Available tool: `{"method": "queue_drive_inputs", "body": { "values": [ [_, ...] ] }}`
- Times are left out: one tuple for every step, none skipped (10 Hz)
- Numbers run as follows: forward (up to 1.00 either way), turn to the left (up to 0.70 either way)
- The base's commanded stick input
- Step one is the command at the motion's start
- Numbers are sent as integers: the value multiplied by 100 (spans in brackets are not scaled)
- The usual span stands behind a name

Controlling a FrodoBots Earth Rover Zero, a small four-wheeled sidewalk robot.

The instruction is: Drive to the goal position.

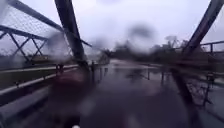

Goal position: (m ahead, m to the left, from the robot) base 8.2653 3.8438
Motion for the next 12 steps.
{"method": "queue_drive_inputs", "body": {
  "values": [
    [70, 0],
    [70, 0],
    [70, 0],
    [70, 0],
    [70, 0],
    [70, 0],
    [70, 0],
    [70, 0],
    [70, 0],
    [70, 0],
    [70, 0],
    [70, 0]
  ]
}}
